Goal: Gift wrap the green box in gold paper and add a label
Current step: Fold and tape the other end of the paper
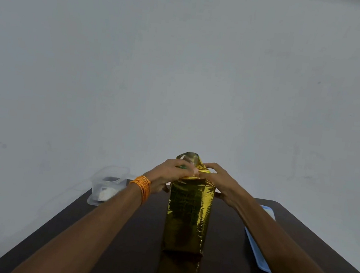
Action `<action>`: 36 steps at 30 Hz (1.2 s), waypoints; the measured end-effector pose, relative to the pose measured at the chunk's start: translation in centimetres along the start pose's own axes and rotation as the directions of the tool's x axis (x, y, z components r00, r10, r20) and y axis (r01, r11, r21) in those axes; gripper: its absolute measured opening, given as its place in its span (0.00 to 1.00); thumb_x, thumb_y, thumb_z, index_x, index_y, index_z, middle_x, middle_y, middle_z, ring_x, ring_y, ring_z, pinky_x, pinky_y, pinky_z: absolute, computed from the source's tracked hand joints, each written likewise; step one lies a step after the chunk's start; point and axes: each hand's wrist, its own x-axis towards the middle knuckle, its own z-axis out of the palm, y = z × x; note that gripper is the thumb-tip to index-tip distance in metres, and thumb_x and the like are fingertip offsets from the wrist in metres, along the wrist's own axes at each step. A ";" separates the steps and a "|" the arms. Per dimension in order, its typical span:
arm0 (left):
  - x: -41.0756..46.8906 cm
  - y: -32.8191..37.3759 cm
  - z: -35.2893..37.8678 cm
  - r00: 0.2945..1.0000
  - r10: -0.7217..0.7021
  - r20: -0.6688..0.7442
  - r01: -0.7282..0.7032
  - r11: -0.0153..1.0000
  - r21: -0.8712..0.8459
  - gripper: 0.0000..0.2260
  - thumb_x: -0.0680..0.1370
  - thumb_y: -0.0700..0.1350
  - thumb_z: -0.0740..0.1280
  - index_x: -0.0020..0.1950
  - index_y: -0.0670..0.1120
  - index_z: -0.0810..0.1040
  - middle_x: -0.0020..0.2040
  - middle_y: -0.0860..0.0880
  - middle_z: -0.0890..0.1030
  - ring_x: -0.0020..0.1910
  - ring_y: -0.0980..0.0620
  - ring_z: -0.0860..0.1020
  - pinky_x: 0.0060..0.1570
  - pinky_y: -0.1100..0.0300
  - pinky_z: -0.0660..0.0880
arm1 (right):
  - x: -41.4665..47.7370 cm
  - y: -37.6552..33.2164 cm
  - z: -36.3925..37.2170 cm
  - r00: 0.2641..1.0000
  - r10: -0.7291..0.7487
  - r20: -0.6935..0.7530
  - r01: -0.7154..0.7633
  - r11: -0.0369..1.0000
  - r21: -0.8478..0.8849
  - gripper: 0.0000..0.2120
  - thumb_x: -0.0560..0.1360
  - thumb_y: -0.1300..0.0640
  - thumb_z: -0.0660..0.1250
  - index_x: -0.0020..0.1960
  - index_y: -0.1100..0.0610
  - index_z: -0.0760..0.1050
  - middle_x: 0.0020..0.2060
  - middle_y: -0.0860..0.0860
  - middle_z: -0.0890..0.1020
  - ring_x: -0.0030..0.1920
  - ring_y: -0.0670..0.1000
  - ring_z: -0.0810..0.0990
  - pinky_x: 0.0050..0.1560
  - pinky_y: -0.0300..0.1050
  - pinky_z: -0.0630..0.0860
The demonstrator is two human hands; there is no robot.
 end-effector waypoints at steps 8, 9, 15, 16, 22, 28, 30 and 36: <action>1.5 0.4 0.7 0.981 0.054 -0.187 -0.051 0.998 0.021 0.14 0.71 0.37 0.75 0.54 0.49 0.80 0.60 0.44 0.78 0.54 0.42 0.80 0.48 0.44 0.82 | -0.2 0.2 0.3 0.998 0.017 -0.055 -0.018 1.000 -0.018 0.14 0.76 0.54 0.67 0.61 0.46 0.74 0.53 0.56 0.82 0.55 0.55 0.80 0.49 0.48 0.74; 1.6 0.4 0.6 0.982 0.036 -0.185 -0.036 0.999 0.003 0.14 0.72 0.35 0.73 0.55 0.47 0.80 0.59 0.44 0.77 0.53 0.42 0.79 0.46 0.44 0.82 | -0.3 0.1 0.3 0.998 0.020 -0.058 -0.021 1.000 -0.011 0.14 0.76 0.54 0.67 0.61 0.47 0.74 0.52 0.56 0.82 0.55 0.54 0.80 0.49 0.47 0.74; 0.8 0.8 0.5 0.982 0.038 -0.183 -0.055 0.995 -0.088 0.11 0.75 0.35 0.71 0.57 0.42 0.80 0.54 0.49 0.78 0.53 0.47 0.77 0.37 0.60 0.80 | -1.0 0.0 0.4 0.998 0.029 -0.059 -0.027 0.999 0.038 0.14 0.76 0.49 0.69 0.60 0.47 0.74 0.51 0.55 0.83 0.51 0.52 0.81 0.47 0.47 0.72; 0.8 0.6 0.6 0.982 0.045 -0.186 -0.060 0.995 -0.078 0.11 0.75 0.36 0.72 0.56 0.43 0.80 0.57 0.47 0.78 0.54 0.47 0.78 0.39 0.59 0.80 | -1.0 -0.1 0.4 0.998 0.031 -0.063 -0.028 0.999 0.039 0.13 0.77 0.52 0.68 0.60 0.49 0.73 0.50 0.54 0.83 0.48 0.51 0.80 0.46 0.46 0.72; 1.1 1.0 1.1 0.937 0.140 -0.321 -0.161 0.986 -0.039 0.10 0.72 0.41 0.74 0.51 0.51 0.81 0.60 0.45 0.77 0.58 0.46 0.77 0.47 0.52 0.82 | -1.7 -0.1 0.4 0.997 -0.016 -0.079 0.024 0.994 0.107 0.21 0.72 0.55 0.72 0.63 0.51 0.72 0.53 0.58 0.81 0.46 0.53 0.80 0.45 0.48 0.72; 0.7 4.3 2.3 0.810 0.410 -0.419 -0.372 0.912 0.173 0.03 0.76 0.47 0.71 0.48 0.50 0.81 0.56 0.54 0.80 0.54 0.57 0.77 0.53 0.50 0.79 | -2.9 0.3 -1.1 0.975 -0.036 -0.218 0.071 0.985 0.158 0.23 0.78 0.43 0.67 0.67 0.54 0.69 0.62 0.54 0.75 0.61 0.54 0.75 0.57 0.50 0.75; 0.4 5.5 3.7 0.781 0.484 -0.395 -0.412 0.874 0.258 0.03 0.76 0.47 0.70 0.47 0.49 0.82 0.51 0.56 0.82 0.54 0.56 0.79 0.56 0.51 0.78 | -3.5 0.6 -2.6 0.956 -0.043 -0.292 0.080 0.990 0.115 0.19 0.79 0.47 0.67 0.65 0.56 0.71 0.61 0.55 0.76 0.60 0.54 0.76 0.58 0.50 0.75; 0.3 7.7 10.1 0.732 0.612 -0.299 -0.496 0.780 0.383 0.03 0.75 0.43 0.70 0.48 0.47 0.82 0.48 0.52 0.84 0.50 0.56 0.80 0.52 0.65 0.72 | -6.4 2.2 -8.3 0.869 -0.074 -0.489 0.052 0.997 -0.059 0.06 0.76 0.53 0.70 0.51 0.54 0.77 0.54 0.53 0.81 0.55 0.54 0.79 0.56 0.50 0.78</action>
